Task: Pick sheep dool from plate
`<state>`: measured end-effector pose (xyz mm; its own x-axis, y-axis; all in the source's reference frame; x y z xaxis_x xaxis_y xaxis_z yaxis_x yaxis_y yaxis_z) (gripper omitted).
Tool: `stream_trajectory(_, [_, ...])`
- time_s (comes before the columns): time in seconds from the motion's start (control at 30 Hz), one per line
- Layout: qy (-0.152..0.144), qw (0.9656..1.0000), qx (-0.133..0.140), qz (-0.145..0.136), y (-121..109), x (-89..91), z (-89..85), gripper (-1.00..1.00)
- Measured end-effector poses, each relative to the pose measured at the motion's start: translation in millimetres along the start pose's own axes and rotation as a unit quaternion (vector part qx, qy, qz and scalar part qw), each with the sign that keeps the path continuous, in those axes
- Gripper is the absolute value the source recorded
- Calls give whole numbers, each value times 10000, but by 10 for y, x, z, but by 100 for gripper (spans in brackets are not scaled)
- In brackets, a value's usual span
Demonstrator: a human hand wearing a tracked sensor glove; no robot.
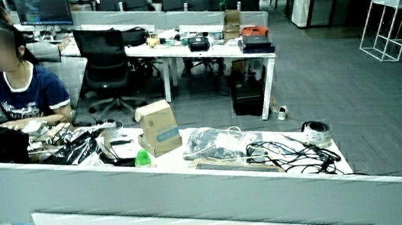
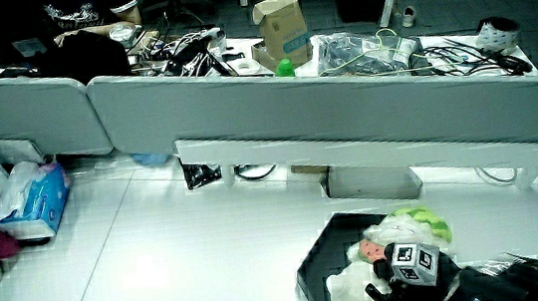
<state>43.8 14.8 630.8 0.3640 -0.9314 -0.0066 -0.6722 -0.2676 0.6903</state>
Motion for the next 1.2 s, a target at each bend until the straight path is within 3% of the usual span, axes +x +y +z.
stream_trajectory(0.2, [-339,9978,553,-144,-24,-47,36,71])
stream_trajectory(0.27, [-270,9970,707,-141,-38,-43,50,82])
stream_trajectory(0.37, [-411,9953,833,-284,-67,-45,21,100])
stream_trajectory(0.67, [-588,9915,1113,-343,-173,10,119,100])
stream_trajectory(0.93, [-689,9901,1143,-441,-256,86,158,100])
stream_trajectory(1.2, [-890,9863,1268,-572,-391,168,209,100])
